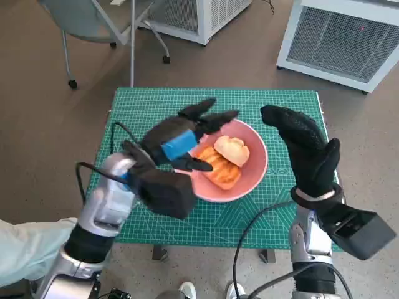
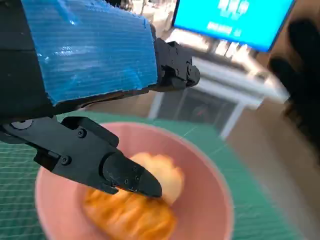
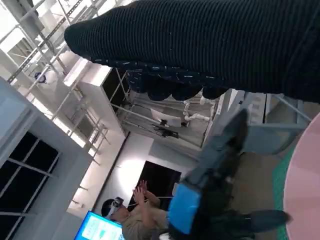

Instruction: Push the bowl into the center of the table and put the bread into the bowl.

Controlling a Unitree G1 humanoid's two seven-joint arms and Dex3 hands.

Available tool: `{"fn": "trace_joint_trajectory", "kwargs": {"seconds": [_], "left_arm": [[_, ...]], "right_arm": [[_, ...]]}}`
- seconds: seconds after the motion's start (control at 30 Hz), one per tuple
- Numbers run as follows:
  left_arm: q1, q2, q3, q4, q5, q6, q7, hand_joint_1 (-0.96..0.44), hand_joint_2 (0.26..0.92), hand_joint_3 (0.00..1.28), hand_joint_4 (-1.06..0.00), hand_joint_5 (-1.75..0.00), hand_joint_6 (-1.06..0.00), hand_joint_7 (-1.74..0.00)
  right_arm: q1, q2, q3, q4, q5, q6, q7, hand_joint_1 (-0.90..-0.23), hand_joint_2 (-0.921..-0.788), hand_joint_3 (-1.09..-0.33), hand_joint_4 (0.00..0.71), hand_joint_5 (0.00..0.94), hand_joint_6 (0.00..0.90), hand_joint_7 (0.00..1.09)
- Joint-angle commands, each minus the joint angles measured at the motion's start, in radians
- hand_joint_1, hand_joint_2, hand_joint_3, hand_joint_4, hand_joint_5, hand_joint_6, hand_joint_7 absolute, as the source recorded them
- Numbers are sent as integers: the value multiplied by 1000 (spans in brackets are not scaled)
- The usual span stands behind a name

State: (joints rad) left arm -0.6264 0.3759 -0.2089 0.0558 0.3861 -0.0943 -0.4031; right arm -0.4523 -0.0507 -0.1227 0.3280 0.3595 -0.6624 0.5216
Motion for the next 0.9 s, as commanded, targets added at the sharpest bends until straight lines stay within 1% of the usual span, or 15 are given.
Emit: {"fn": "trace_joint_trajectory", "kwargs": {"seconds": [0.03,0.13,0.23,0.27,0.3,0.33,0.37,0.4,0.53,0.6,0.73,0.9], "left_arm": [[14,-9,62,-5,-69,-97,65,-385,887,1,-21,-9,-203,-7],[15,-26,97,32,-98,-200,139,-390,894,4,-50,-20,-218,-13],[13,-67,133,110,-154,-347,216,-452,911,49,-104,-37,-251,-30],[12,-76,139,132,-166,-382,230,-507,916,127,-136,-45,-273,-42],[11,-90,144,157,-193,-421,235,-518,917,144,-143,-46,-278,-45],[9,-100,147,178,-212,-452,238,-548,918,201,-157,-48,-286,-51],[7,-105,148,194,-223,-473,240,-558,919,221,-163,-49,-289,-53],[6,-120,151,217,-268,-505,221,-607,920,336,-166,-46,-274,-47],[3,-172,160,291,-442,-593,132,-609,921,409,-193,-45,-274,-62],[4,-189,165,318,-491,-621,105,-607,921,426,-198,-43,-269,-65],[4,-206,177,359,-541,-651,67,-608,921,448,-201,-39,-256,-67],[20,-212,182,346,-609,-602,4,-609,921,458,-185,-26,-234,-63]], "right_arm": [[6,-13,-10,-15,12,27,-11,-607,-921,-705,150,4,-1,428],[3,-15,-12,-27,13,32,-14,-612,-921,-697,152,5,-1,432],[1,-16,-11,-40,10,34,-18,-617,-921,-690,155,6,-1,436],[0,-15,-10,-43,9,33,-20,-619,-921,-687,157,7,-1,438],[-1,-16,-10,-44,7,32,-21,-619,-921,-687,157,7,-1,439],[-2,-16,-10,-45,5,32,-22,-620,-921,-685,158,7,-1,444],[-2,-16,-10,-46,5,32,-22,-620,-921,-684,158,7,-1,446],[-5,-17,-10,-47,4,34,-23,-621,-921,-680,159,7,-1,453],[-18,-23,-10,-55,-5,43,-35,-622,-921,-673,156,5,-1,464],[-24,-27,-10,-62,-10,47,-42,-625,-921,-669,156,5,-1,467],[-32,-34,-11,-79,-23,59,-58,-631,-921,-660,157,5,-1,473],[-38,-47,-9,-105,-46,66,-81,-632,-921,-654,159,5,-1,484]]}}
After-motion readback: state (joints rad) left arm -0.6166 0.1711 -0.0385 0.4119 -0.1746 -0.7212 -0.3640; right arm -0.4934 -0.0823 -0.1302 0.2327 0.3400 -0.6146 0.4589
